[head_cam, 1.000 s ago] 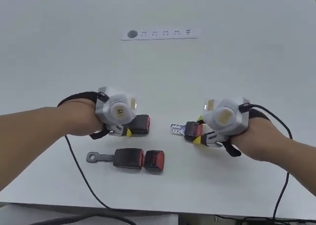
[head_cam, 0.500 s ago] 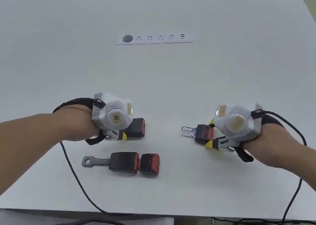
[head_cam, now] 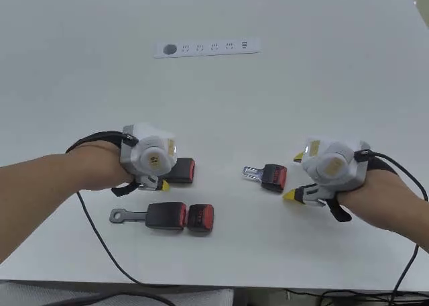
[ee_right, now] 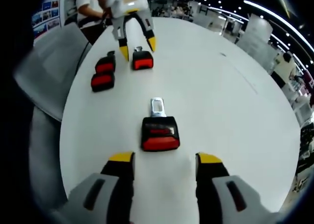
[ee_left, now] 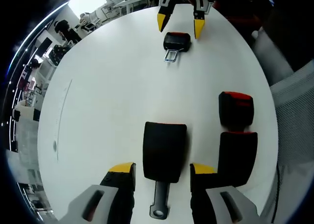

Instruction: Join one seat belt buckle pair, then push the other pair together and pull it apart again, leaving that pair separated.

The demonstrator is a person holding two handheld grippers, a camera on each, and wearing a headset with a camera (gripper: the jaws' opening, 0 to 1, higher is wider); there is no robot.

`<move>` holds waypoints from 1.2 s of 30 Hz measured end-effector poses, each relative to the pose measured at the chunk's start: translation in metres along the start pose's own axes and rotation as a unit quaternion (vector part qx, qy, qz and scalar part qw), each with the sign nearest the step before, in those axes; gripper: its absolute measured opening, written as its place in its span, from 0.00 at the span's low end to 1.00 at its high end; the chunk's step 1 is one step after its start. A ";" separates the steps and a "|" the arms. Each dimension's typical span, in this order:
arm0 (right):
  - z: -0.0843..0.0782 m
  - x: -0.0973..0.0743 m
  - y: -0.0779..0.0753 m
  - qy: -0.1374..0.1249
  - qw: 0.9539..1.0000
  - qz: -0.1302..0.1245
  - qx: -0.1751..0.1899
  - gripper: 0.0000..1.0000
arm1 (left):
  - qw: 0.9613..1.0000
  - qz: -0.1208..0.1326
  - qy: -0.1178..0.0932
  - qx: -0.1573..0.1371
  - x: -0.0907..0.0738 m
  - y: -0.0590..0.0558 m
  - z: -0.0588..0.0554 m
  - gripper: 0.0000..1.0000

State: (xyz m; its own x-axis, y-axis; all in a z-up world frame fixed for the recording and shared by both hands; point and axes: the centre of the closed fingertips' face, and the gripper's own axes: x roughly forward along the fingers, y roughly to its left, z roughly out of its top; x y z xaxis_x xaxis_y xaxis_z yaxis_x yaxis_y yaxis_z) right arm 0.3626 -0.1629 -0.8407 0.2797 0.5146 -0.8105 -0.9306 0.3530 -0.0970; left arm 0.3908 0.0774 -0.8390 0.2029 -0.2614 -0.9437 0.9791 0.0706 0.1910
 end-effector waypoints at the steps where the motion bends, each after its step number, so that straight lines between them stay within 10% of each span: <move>1: 0.001 -0.004 0.002 -0.005 1.000 -0.002 0.001 0.51 | 1.000 0.002 -0.001 -0.001 -0.003 0.000 -0.001 0.47; 20: 0.003 -0.055 0.038 -0.076 0.995 -0.036 0.052 0.91 | 0.985 0.084 -0.063 -0.137 -0.070 -0.042 -0.033 1.00; 36: 0.011 -0.065 0.056 -0.109 0.991 -0.027 0.078 1.00 | 0.976 0.112 -0.059 -0.177 -0.096 -0.064 -0.035 1.00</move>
State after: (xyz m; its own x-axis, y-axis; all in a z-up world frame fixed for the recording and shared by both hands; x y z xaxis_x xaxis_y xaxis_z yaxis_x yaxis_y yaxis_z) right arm 0.2951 -0.1682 -0.7875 0.3874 0.6419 -0.6617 -0.8700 0.4921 -0.0319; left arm 0.3083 0.1316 -0.7699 0.4312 -0.3085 -0.8479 0.8474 0.4612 0.2631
